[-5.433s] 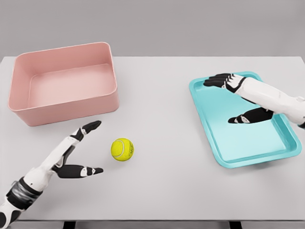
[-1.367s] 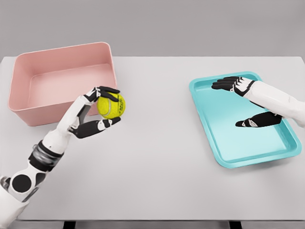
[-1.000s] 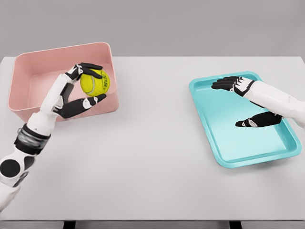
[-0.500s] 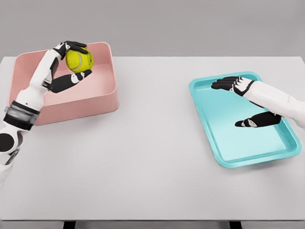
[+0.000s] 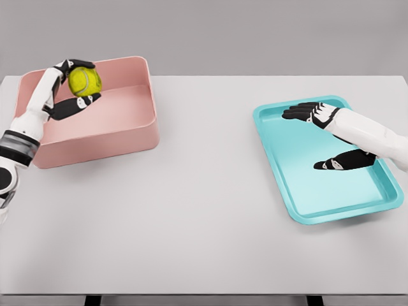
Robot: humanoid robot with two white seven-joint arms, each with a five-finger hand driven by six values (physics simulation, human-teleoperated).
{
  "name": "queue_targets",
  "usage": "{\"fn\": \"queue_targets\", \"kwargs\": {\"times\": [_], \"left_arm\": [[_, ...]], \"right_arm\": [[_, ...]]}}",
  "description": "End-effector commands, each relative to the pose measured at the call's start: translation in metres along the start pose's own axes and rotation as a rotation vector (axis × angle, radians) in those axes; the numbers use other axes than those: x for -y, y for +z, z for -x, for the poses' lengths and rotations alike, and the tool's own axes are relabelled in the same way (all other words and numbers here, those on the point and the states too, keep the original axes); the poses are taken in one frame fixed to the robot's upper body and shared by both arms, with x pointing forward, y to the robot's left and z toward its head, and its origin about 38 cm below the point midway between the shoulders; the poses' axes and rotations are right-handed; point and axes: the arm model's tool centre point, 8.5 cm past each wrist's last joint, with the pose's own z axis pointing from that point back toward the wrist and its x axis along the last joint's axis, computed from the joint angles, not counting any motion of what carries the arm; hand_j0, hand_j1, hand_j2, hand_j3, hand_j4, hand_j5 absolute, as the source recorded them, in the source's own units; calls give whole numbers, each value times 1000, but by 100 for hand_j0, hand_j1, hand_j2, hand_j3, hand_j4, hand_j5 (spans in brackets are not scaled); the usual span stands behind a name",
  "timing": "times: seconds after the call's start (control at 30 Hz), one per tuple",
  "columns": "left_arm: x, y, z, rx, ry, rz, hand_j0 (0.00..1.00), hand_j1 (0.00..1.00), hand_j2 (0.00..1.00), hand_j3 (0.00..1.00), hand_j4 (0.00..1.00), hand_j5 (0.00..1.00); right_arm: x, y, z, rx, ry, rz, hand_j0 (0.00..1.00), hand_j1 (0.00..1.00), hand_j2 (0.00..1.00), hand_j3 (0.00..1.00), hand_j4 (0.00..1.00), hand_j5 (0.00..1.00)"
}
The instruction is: Put the tennis from the blue tray into the pink basket with both arms
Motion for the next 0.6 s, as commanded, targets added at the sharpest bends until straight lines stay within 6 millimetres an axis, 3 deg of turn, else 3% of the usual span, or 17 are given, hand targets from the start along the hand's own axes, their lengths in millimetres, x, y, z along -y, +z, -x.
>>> {"fn": "queue_targets", "kwargs": {"times": [0.0, 0.07, 0.2, 0.23, 0.3, 0.47, 0.57], "left_arm": [[-2, 1, 2, -7, -1, -3, 91, 91, 91, 91, 91, 91], [-1, 0, 1, -3, 0, -3, 97, 97, 97, 97, 97, 97], [-1, -1, -4, 21, 3, -3, 99, 99, 99, 99, 99, 99], [-11, 1, -5, 23, -13, -9, 99, 99, 99, 99, 99, 99], [-12, 2, -20, 82, -14, 1, 100, 100, 100, 100, 100, 100], [-18, 24, -55, 397, -17, 55, 100, 100, 100, 100, 100, 100], [-25, 39, -55, 380, -64, 100, 100, 100, 100, 100, 100, 100]], "right_arm": [[1, 0, 0, 0, -6, 3, 100, 100, 100, 100, 100, 100], [1, 0, 0, 1, -5, 3, 100, 100, 100, 100, 100, 100], [0, 0, 0, 1, -6, 4, 100, 100, 100, 100, 100, 100], [1, 0, 0, 0, -6, 3, 100, 100, 100, 100, 100, 100], [1, 0, 0, 1, -5, 3, 100, 100, 100, 100, 100, 100], [0, 0, 0, 1, -6, 4, 100, 100, 100, 100, 100, 100], [0, 0, 0, 2, -6, 4, 100, 100, 100, 100, 100, 100]]}}
